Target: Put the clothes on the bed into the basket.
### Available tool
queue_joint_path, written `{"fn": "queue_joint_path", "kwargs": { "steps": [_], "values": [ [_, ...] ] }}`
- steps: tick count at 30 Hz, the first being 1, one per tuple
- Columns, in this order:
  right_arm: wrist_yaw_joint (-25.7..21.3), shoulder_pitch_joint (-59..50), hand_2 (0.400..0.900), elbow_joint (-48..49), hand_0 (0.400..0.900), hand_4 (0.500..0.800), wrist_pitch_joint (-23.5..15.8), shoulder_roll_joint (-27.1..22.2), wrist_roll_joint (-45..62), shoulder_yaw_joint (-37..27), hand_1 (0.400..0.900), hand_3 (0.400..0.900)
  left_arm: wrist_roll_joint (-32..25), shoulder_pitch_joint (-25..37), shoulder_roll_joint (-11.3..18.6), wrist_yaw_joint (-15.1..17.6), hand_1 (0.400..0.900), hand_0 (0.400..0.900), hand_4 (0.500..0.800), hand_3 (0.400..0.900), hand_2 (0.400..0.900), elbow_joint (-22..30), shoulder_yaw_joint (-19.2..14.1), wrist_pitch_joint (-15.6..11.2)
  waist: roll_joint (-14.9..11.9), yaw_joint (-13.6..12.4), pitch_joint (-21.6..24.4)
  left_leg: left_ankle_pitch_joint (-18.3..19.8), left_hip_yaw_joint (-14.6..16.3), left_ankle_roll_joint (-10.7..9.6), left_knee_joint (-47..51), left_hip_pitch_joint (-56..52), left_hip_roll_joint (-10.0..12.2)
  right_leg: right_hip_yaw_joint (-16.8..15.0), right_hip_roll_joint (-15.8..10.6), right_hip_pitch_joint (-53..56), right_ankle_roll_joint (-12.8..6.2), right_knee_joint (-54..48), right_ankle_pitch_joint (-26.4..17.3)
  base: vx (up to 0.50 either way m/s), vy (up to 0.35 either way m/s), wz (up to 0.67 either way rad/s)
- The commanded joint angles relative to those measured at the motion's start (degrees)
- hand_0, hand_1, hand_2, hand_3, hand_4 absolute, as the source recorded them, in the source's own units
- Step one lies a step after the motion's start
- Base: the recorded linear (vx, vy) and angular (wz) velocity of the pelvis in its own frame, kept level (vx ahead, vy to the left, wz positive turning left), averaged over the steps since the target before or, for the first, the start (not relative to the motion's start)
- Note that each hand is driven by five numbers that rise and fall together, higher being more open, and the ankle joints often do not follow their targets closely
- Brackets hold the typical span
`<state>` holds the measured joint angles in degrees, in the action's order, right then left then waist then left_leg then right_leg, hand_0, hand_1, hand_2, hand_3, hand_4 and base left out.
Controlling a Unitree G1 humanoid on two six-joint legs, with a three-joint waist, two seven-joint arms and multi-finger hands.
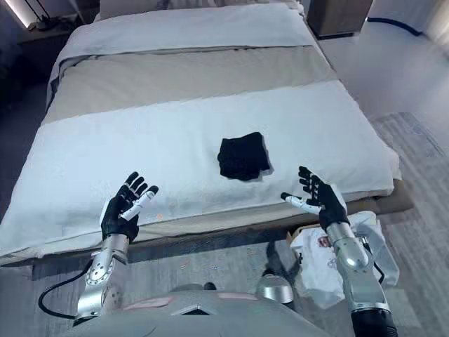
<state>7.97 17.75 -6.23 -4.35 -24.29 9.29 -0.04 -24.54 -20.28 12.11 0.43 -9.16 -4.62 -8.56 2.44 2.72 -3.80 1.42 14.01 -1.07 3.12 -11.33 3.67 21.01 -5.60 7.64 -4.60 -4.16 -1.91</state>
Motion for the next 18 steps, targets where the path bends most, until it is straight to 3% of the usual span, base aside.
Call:
{"fn": "queue_joint_path", "kwargs": {
  "steps": [1, 18],
  "values": [
    [-0.6, -7.5, 0.900, 2.8, 0.900, 0.800, -5.5, -1.6, 0.7, 0.2, 0.900, 0.900, 2.5, 4.3, 4.1, 0.4, 0.900, 0.900, 0.800, 0.900, 0.900, 3.0, -3.3, -6.9, -3.9, -0.2, 2.8, -0.9, -1.4, -1.5, 0.5, 4.0, -0.6, -2.7, -1.6, 1.2, -0.66, -0.8, 1.1, 0.00, -0.004, 0.04],
    [-0.8, -8.4, 0.900, 2.3, 0.900, 0.800, -5.5, -1.3, 2.6, 0.0, 0.900, 0.900, 1.0, 4.1, 3.7, -0.8, 0.900, 0.900, 0.800, 0.900, 0.900, 3.5, -2.2, -6.5, -3.6, -0.3, 1.9, 0.0, -1.8, -1.9, -2.1, 4.8, 0.4, -2.6, -1.0, 1.5, 0.09, -0.4, 2.3, 0.01, -0.029, 0.01]
  ]
}}
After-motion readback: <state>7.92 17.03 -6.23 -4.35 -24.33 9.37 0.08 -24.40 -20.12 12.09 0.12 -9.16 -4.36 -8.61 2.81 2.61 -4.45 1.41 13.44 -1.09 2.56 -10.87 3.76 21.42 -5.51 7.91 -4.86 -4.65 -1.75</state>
